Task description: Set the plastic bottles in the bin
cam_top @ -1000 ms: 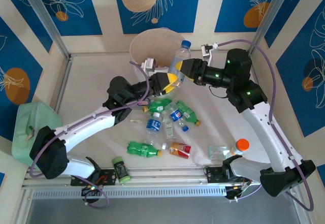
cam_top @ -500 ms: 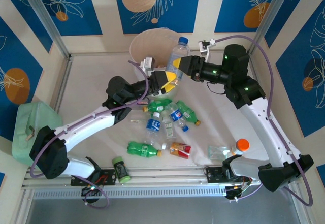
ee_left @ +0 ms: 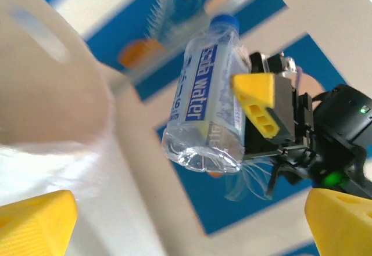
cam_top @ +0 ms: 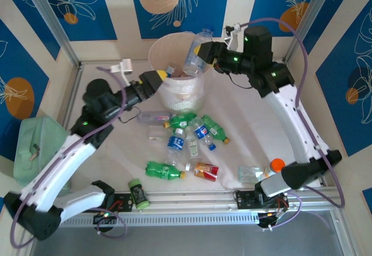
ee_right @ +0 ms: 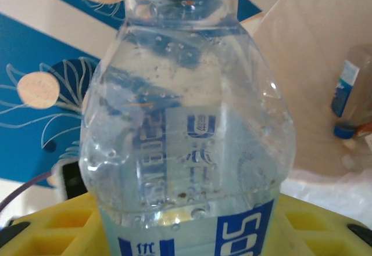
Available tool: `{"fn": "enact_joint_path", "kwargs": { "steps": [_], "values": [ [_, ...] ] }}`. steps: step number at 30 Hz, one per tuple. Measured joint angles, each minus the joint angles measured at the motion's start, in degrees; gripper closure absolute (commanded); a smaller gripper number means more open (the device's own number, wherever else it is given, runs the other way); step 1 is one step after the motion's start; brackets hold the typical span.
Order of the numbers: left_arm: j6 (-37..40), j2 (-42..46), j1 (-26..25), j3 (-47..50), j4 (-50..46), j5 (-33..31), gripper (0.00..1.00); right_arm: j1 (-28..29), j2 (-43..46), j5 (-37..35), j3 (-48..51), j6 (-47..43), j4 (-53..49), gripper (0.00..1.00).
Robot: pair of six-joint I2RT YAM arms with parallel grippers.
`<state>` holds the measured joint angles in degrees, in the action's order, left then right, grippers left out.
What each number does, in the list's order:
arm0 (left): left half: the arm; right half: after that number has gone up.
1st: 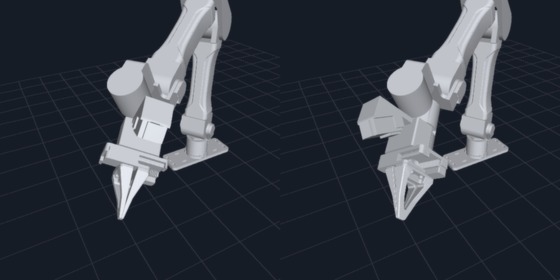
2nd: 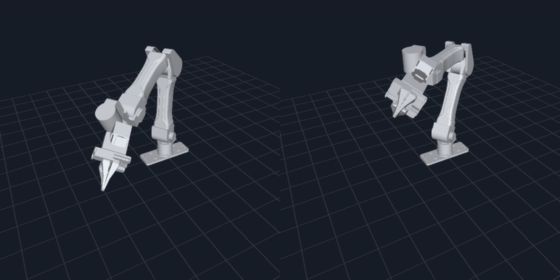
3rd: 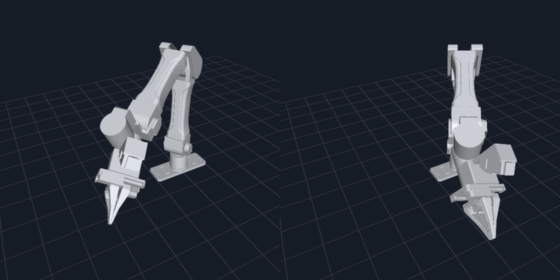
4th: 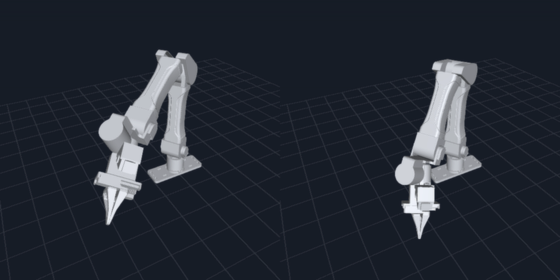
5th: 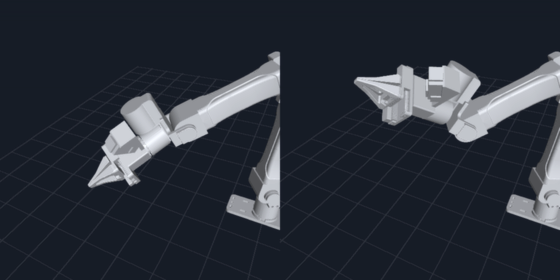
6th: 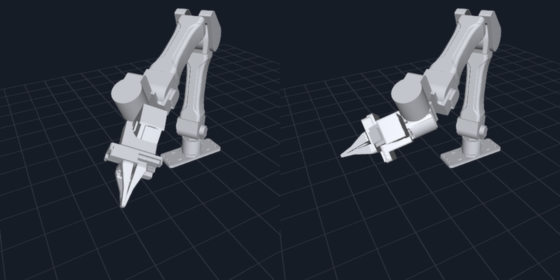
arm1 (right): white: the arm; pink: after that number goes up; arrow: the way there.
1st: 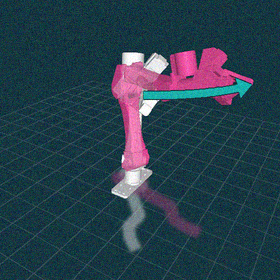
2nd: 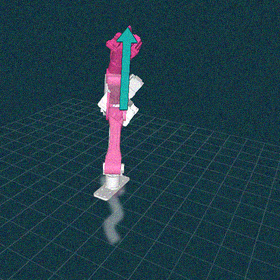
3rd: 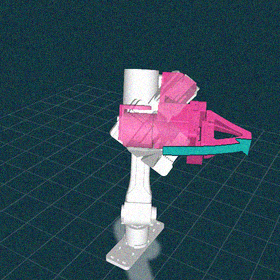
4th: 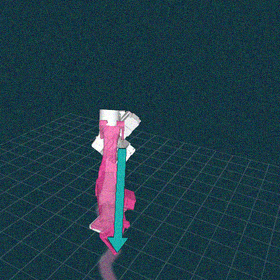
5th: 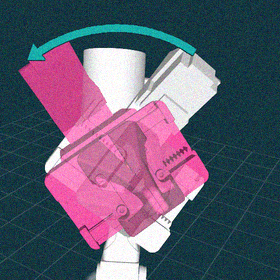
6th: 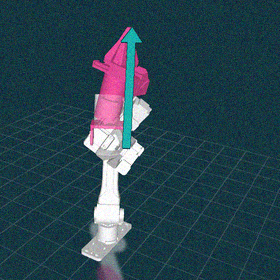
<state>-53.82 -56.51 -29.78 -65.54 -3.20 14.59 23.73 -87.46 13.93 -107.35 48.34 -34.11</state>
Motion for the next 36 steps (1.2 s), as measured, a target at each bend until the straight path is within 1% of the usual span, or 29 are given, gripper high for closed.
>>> {"fn": "enact_joint_path", "kwargs": {
  "steps": [2,4,6,9,13,15,16,19,22,26,31,33,36],
  "values": [
    [3.48,1.86,1.29,-3.06,-9.49,-6.27,0.0,0.31,-4.57,-1.75,-5.05,-0.74,-2.56,0.5],
    [5.62,3.08,3.72,-4.39,-17.68,-11.23,0.02,0.68,-9.68,-3.87,-10.58,-1.62,-5.75,0.5],
    [6.36,3.02,5.73,-3.89,-23.19,-13.79,0.04,1.01,-14.53,-5.38,-15.93,-2.29,-9.03,0.5],
    [6.14,2.05,7.45,-0.96,-28.55,-14.93,0.07,1.07,-22.12,-7.39,-24.72,-3.28,-14.27,0.49],
    [5.18,-0.31,8.37,3.23,-32.5,-14.64,0.1,1.07,-31.47,-8.66,-36.37,-4.13,-21.11,0.48],
    [4.61,-0.9,8.85,4.07,-33.33,-14.4,0.11,1.07,-34.62,-8.83,-40.11,-4.44,-23.47,0.43],
    [4.61,-1.05,9.07,4.31,-33.55,-14.25,0.1,1.07,-35.85,-8.83,-41.38,-4.57,-24.41,0.38],
    [4.42,-1.09,9.55,4.59,-33.83,-14.19,0.1,1.05,-37.44,-8.79,-41.92,-4.55,-26.29,0.24],
    [4.17,-1.42,10.29,5.27,-33.99,-14.19,0.1,1.05,-37.75,-8.72,-41.9,-4.55,-27.06,0.18],
    [2.93,-3.21,11.45,6.91,-34.47,-13.92,0.08,1.07,-37.73,-8.57,-41.9,-4.59,-27.04,0.14],
    [0.39,-5.01,12.22,9.29,-34.75,-13.14,0.08,1.33,-36.81,-8.96,-41.88,-5.22,-27.23,0.14],
    [-1.2,-5.81,12.87,10.12,-34.25,-12.28,0.09,1.88,-35.01,-9.73,-40.96,-5.99,-27.47,0.14],
    [-4.63,-7.61,14.45,11.93,-31.91,-10.05,0.11,3.74,-29.0,-11.91,-36.7,-7.58,-27.78,0.14]
  ]
}}
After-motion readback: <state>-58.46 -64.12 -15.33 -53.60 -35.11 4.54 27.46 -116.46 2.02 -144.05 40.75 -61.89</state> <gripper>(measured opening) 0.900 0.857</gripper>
